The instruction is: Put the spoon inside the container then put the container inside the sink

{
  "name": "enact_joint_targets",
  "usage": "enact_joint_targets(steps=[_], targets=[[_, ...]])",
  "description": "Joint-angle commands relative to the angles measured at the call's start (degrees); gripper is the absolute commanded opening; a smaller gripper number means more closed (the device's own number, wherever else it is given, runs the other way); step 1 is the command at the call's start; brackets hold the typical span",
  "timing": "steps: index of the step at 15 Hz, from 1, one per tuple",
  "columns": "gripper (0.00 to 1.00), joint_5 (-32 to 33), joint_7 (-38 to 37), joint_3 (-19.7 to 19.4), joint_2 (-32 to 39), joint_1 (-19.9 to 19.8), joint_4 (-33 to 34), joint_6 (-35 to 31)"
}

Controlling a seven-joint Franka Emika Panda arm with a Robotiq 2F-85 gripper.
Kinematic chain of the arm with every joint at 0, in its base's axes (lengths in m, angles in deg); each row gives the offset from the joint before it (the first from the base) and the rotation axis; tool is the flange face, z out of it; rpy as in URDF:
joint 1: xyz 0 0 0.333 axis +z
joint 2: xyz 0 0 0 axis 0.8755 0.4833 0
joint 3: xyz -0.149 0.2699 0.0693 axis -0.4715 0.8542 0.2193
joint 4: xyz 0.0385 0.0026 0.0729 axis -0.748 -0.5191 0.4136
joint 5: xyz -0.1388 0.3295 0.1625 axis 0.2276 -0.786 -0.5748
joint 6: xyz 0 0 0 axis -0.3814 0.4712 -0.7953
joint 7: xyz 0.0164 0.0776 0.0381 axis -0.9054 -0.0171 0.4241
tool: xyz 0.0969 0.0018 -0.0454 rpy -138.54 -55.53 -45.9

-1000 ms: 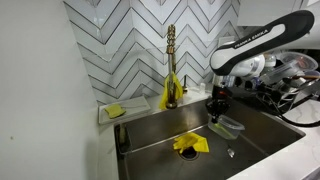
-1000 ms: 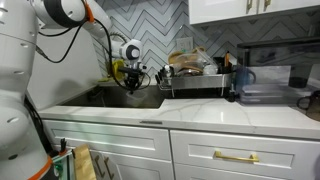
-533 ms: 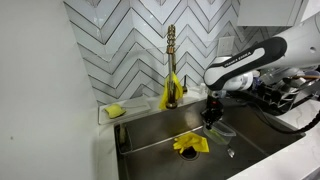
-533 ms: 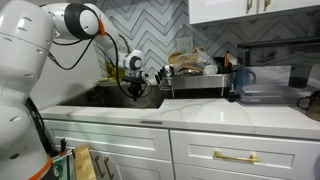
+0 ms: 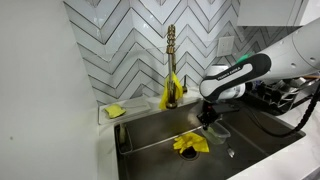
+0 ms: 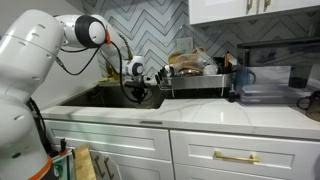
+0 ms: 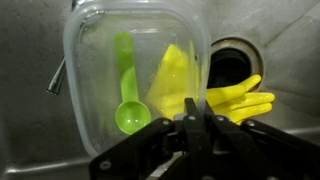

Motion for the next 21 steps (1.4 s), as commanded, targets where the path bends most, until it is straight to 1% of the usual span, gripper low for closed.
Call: enact_joint_targets(steps=[1, 2, 5, 12, 13, 14, 16, 18, 21], targets=[[0.02, 0.1, -0.1, 0.1, 0.2, 0.0, 0.4, 0.2], [0.02, 2.3, -2.1, -1.7, 1.8, 1.4, 2.4, 2.2], [0.02, 3.8, -2.5, -2.4, 5.2, 2.2, 5.2, 3.4], [0.02, 4.8, -3.4, -3.4, 11.3, 3.4, 10.6, 2.1], [0.32, 4.8, -3.6, -3.5, 11.6, 3.6, 11.2, 2.1], [0.32, 4.9, -4.0, -3.6, 11.5, 3.9, 11.5, 2.2], [0.46, 4.4, -4.2, -3.3, 10.3, 3.9, 11.4, 2.7], [0.62, 4.3, -4.9, -3.0, 8.1, 4.3, 10.6, 3.1], [0.84, 4.9, -8.3, -3.7, 4.1, 6.0, 9.5, 6.9]])
